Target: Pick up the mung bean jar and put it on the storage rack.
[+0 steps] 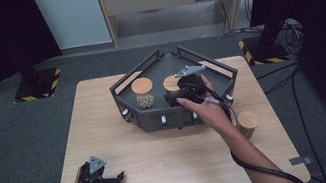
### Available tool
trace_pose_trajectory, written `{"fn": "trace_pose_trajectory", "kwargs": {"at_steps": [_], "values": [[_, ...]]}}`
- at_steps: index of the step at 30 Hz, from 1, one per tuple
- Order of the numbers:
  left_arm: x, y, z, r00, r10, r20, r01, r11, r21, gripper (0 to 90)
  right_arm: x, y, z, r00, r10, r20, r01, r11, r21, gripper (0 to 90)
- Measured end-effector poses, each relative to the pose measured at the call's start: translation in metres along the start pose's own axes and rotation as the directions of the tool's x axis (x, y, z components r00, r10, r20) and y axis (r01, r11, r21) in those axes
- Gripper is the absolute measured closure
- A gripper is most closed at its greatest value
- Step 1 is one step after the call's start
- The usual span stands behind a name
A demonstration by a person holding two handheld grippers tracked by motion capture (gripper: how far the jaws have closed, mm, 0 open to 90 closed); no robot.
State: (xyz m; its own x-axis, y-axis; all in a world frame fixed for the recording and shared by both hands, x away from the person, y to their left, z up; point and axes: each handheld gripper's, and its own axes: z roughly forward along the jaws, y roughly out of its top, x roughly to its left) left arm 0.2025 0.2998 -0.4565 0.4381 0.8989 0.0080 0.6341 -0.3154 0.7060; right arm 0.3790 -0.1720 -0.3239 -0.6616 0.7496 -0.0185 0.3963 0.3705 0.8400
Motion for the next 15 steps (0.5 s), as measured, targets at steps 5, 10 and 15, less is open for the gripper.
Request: {"fn": "trace_pose_trajectory", "kwargs": {"at_steps": [5,10,15], "values": [[0.0,0.0,0.0,1.0,0.0,-0.001,0.0,1.0,0.0,0.0,0.002,-0.001,-0.013,1.0,-0.006,0.004,0.006,1.0,-0.007,6.8],[0.0,0.0,0.0,1.0,0.0,-0.001,0.0,1.0,0.0,0.0,0.003,-0.004,-0.023,0.9997,-0.015,0.017,0.015,1.0,-0.011,6.6],[0.0,0.0,0.0,1.0,0.0,-0.002,0.0,1.0,0.0,0.0,0.001,-0.009,-0.038,0.9999,-0.007,0.008,0.007,1.0,-0.012,6.3]]}}
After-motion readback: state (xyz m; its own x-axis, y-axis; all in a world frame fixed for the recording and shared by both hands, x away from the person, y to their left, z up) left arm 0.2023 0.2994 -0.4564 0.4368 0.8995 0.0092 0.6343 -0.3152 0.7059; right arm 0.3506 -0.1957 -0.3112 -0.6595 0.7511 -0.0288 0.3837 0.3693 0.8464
